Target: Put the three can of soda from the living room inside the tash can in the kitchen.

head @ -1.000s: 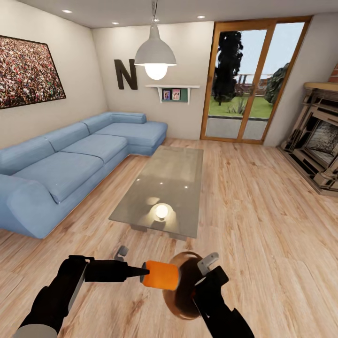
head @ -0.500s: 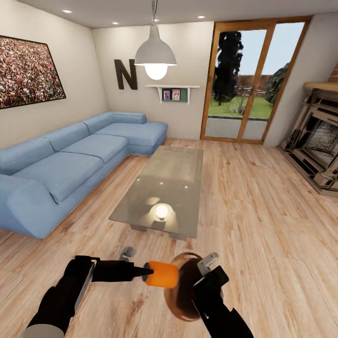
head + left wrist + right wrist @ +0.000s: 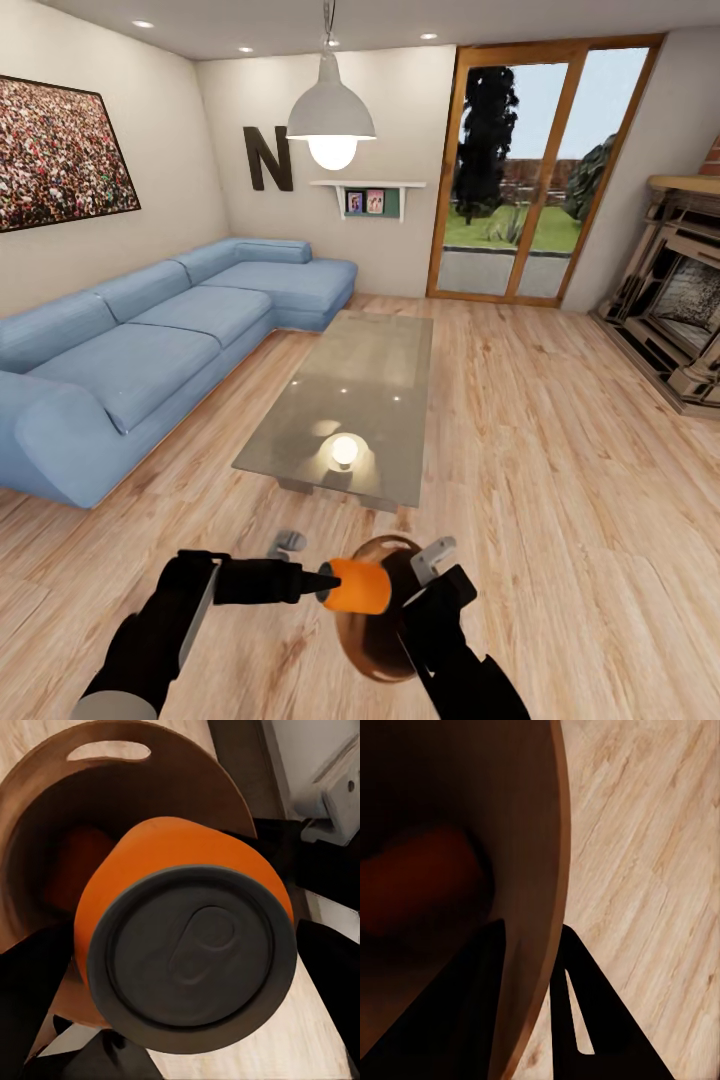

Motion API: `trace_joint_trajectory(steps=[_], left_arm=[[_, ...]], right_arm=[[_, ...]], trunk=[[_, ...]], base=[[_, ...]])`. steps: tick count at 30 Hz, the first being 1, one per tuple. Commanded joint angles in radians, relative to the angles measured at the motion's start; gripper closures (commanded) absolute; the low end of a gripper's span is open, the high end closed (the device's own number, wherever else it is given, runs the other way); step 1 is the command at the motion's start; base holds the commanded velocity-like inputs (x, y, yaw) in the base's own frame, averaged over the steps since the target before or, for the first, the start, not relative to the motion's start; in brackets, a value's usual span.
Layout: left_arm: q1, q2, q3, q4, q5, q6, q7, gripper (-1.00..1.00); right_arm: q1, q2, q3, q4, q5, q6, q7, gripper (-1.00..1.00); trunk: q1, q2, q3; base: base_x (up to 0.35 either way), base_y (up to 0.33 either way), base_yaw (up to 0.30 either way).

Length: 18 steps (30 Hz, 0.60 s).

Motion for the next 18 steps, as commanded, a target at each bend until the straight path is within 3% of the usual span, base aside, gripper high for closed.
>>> trace_joint_trajectory(steps=[1, 7, 18], left_arm=[[0.000, 0.000, 0.000, 0.007, 0.000, -0.001, 0.001, 1.00], [0.000, -0.008, 0.000, 0.054, 0.001, -0.045, 0.038, 1.00], [0.000, -0.011, 0.000, 0.076, 0.000, -0.053, 0.091, 1.00]], right_arm=[[0.000, 0.001, 0.000, -0.001, 0.028, 0.005, 0.001, 1.00], [0.000, 0.002, 0.000, -0.002, 0.028, 0.005, 0.001, 1.00], [0.000, 0.002, 0.000, -0.038, 0.028, 0.005, 0.001, 1.00]], trunk=[[0.000, 0.000, 0.000], [0.000, 0.000, 0.000], [0.000, 0.000, 0.000]], base=[[0.000, 0.000, 0.000], [0.000, 0.000, 0.000], [0.000, 0.000, 0.000]])
